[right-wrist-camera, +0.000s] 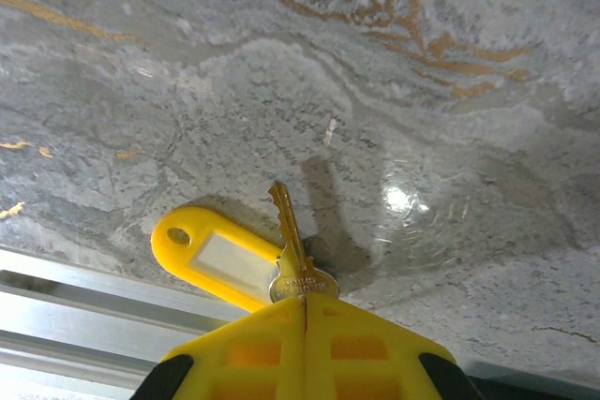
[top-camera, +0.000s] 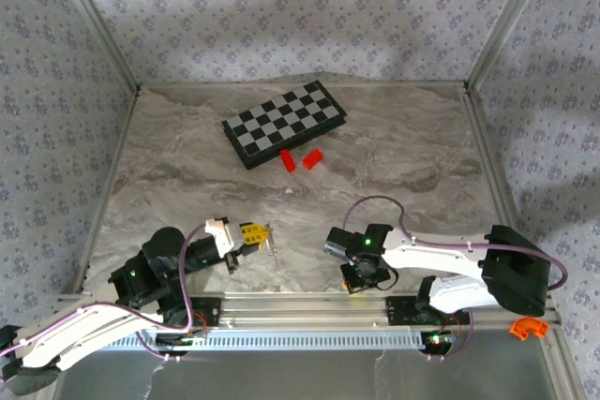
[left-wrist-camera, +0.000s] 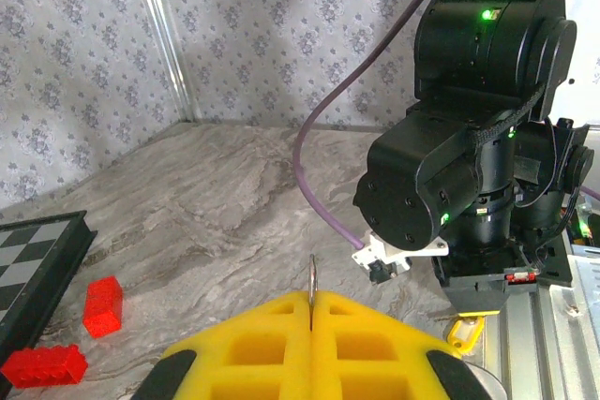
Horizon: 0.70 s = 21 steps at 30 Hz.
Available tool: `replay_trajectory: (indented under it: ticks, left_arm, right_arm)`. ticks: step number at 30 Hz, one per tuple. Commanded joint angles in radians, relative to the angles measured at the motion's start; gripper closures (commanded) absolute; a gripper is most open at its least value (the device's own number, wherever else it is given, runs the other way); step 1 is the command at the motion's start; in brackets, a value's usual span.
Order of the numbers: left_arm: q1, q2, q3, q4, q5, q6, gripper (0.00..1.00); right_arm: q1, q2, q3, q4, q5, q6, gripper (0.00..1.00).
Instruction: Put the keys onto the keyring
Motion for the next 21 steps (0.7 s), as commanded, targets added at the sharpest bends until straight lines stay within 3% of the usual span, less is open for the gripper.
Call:
replay_trajectory:
  ticks: [1,5,10,13,21]
  left_arm:
    - [-0.008,-0.012,0.004,0.047,0.006,0.014,1.00]
    - [-0.008,-0.011,0.003,0.051,0.007,0.010,1.00]
    - [-0.008,-0.014,0.006,0.051,0.011,0.006,1.00]
    - [-0.008,-0.019,0.006,0.054,0.018,0.002,1.00]
    - [-0.007,-0.017,0.001,0.063,0.026,-0.002,1.00]
  right_arm:
    - [-0.008,0.009,0.027,-0.044,-0.005,-0.029,1.00]
    - [-0.009,-0.011,0.034,-0.033,0.022,-0.030,0.97]
    - [0.005,-0.092,0.032,0.038,0.073,-0.031,0.65]
    - [0.029,-0.182,0.008,0.079,0.115,0.010,0.53]
    - [0.069,-0.384,-0.130,0.054,0.158,0.172,0.48]
